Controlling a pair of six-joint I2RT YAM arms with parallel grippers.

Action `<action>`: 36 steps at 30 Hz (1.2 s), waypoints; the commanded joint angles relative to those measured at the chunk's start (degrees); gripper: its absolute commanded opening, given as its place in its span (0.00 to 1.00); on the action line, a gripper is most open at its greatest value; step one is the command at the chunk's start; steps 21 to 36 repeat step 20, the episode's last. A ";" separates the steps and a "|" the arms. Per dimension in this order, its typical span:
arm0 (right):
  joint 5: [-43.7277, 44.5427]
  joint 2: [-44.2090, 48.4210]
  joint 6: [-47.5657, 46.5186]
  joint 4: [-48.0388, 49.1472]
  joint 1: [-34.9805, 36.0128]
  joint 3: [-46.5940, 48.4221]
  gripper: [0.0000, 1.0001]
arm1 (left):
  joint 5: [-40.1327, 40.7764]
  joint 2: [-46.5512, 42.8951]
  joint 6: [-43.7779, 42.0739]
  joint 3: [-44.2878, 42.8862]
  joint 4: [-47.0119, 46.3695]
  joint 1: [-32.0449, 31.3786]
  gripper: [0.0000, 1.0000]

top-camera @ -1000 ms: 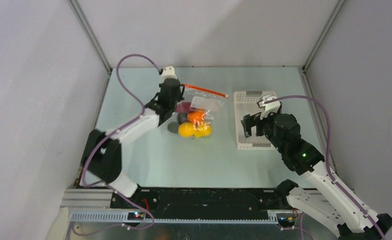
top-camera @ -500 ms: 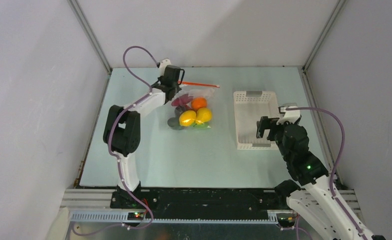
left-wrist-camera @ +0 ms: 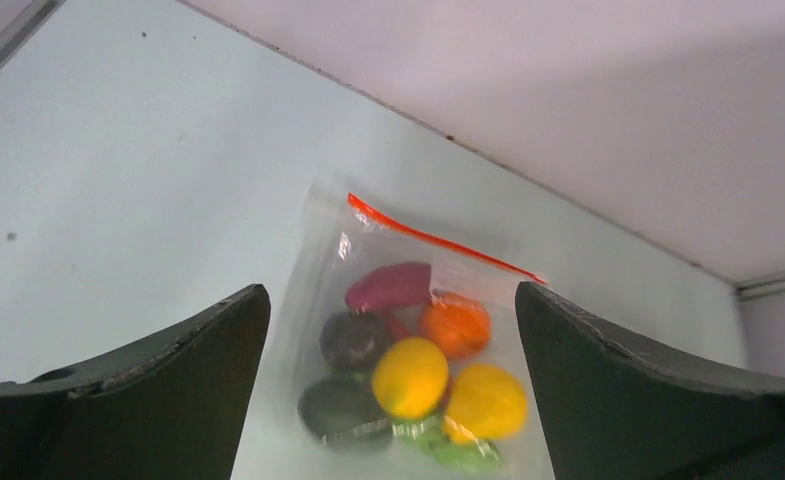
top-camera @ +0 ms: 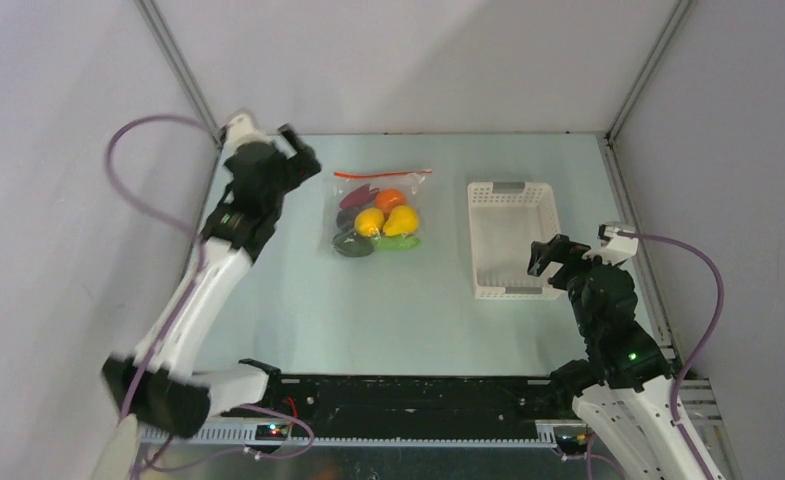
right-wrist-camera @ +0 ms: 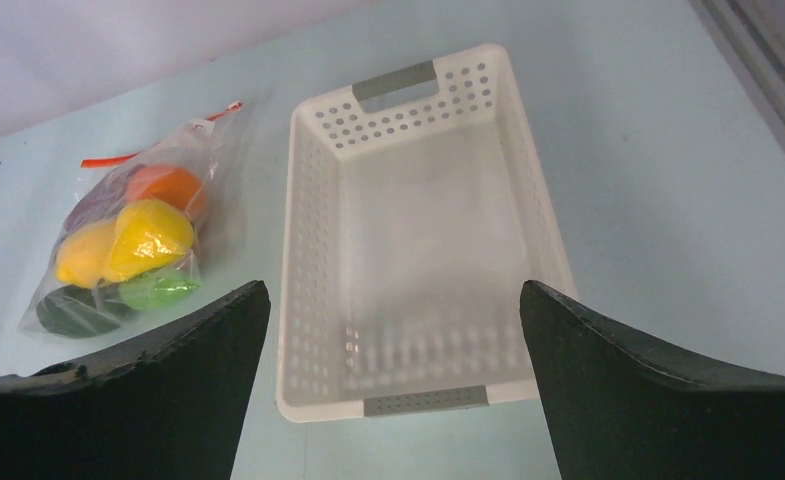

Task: Place the food in the zip-top bag and seal the zipper
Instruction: Reset both arms

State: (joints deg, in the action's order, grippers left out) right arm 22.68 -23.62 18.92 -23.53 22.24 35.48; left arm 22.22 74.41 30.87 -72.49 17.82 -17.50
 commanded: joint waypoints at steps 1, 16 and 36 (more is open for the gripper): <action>0.42 1.23 4.54 -2.39 -0.27 0.11 0.99 | 0.35 -14.12 8.36 12.76 8.81 -0.10 1.00; -3.66 4.15 9.45 -3.57 -0.27 0.11 0.99 | -1.98 -37.78 12.46 29.32 16.89 -0.06 1.00; -5.07 3.94 8.97 -2.57 -0.27 0.11 0.99 | -2.65 -35.74 12.29 28.13 17.42 -0.04 1.00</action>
